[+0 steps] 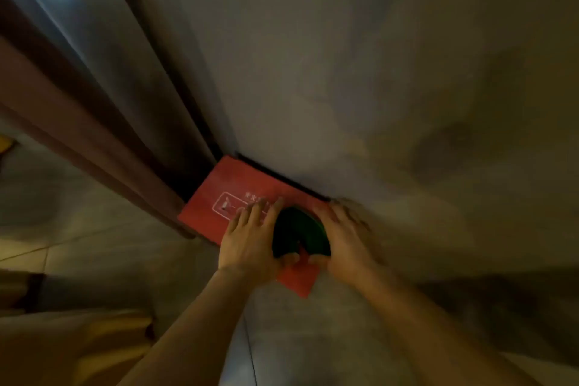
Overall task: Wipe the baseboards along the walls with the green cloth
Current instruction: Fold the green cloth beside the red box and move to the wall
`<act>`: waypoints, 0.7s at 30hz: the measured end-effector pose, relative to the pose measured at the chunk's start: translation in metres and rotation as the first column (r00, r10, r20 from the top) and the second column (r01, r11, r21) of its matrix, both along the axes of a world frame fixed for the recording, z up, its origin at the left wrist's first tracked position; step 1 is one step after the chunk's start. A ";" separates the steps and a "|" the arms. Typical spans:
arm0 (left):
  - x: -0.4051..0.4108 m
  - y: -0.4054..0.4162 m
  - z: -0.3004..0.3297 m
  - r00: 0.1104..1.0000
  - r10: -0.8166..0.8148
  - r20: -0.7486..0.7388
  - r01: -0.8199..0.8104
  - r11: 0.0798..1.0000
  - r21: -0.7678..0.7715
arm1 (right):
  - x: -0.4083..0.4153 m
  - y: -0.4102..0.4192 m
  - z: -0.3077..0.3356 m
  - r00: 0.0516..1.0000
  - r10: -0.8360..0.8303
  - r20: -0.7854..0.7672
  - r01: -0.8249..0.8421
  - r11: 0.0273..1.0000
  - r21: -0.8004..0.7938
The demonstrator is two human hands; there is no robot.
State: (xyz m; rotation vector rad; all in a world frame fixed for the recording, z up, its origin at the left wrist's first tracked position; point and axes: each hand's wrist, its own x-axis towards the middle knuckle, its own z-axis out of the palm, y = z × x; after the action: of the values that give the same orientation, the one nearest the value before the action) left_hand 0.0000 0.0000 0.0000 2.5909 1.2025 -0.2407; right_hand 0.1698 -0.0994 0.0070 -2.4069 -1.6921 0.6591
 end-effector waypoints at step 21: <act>-0.004 0.004 0.038 0.997 -0.068 0.030 0.068 0.997 -0.024 | -0.023 0.002 0.024 0.999 -0.028 0.040 0.021 0.985 0.169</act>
State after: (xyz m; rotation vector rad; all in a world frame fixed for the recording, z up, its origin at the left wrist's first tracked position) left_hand -0.0044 0.0040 0.0375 2.6070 1.0954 -0.2294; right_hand 0.1470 -0.0976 0.0314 -2.3353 -1.6586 0.4450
